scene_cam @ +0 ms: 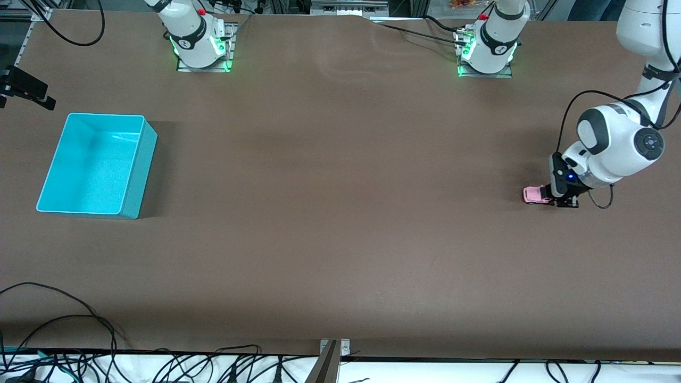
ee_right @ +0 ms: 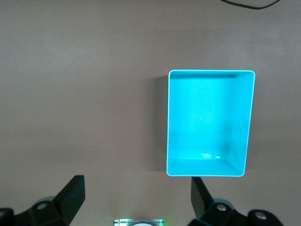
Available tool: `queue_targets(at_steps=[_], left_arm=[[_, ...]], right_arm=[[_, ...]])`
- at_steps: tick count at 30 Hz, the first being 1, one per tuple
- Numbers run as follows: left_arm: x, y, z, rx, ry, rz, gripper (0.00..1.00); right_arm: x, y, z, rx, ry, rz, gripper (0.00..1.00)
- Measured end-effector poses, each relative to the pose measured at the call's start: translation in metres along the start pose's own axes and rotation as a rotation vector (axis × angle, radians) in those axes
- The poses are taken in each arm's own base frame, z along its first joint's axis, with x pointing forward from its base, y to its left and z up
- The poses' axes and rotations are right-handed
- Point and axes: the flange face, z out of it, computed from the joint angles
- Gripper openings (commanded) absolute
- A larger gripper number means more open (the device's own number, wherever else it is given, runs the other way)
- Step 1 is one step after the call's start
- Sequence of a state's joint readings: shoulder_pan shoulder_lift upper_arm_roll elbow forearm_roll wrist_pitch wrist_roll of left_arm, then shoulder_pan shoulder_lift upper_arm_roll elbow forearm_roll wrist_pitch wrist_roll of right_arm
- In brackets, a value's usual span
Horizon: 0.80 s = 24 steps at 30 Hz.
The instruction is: Wind and store pink jeep toy
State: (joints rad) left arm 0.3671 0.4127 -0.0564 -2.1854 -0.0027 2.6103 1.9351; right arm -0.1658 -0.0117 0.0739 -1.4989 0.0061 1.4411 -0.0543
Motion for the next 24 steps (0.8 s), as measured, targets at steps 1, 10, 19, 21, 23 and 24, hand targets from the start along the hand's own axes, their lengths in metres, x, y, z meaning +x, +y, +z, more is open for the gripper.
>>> queue_targets(at_steps=[1,10,19,21,23,24], left_arm=[[-0.005,0.001,0.0,0.002,-0.001,0.0,0.04],[-0.043,0.003,-0.001,0.015,-0.006,0.02,0.04],[-0.073,0.007,-0.002,0.027,-0.013,0.017,0.04],[-0.08,0.007,-0.002,0.03,-0.015,0.019,0.04],[-0.086,0.009,-0.003,0.033,-0.016,0.018,0.04],[-0.089,0.009,-0.003,0.034,-0.017,0.019,0.04]], right_arm=[[0.0,0.0,0.0,0.0,0.0,0.0,1.0],[0.0,0.0,0.0,0.0,0.0,0.0,1.0],[0.0,0.0,0.0,0.0,0.0,0.0,1.0],[0.0,0.0,0.0,0.0,0.0,0.0,1.0],[0.0,0.0,0.0,0.0,0.0,0.0,1.0],[0.0,0.0,0.0,0.0,0.0,0.0,1.0]])
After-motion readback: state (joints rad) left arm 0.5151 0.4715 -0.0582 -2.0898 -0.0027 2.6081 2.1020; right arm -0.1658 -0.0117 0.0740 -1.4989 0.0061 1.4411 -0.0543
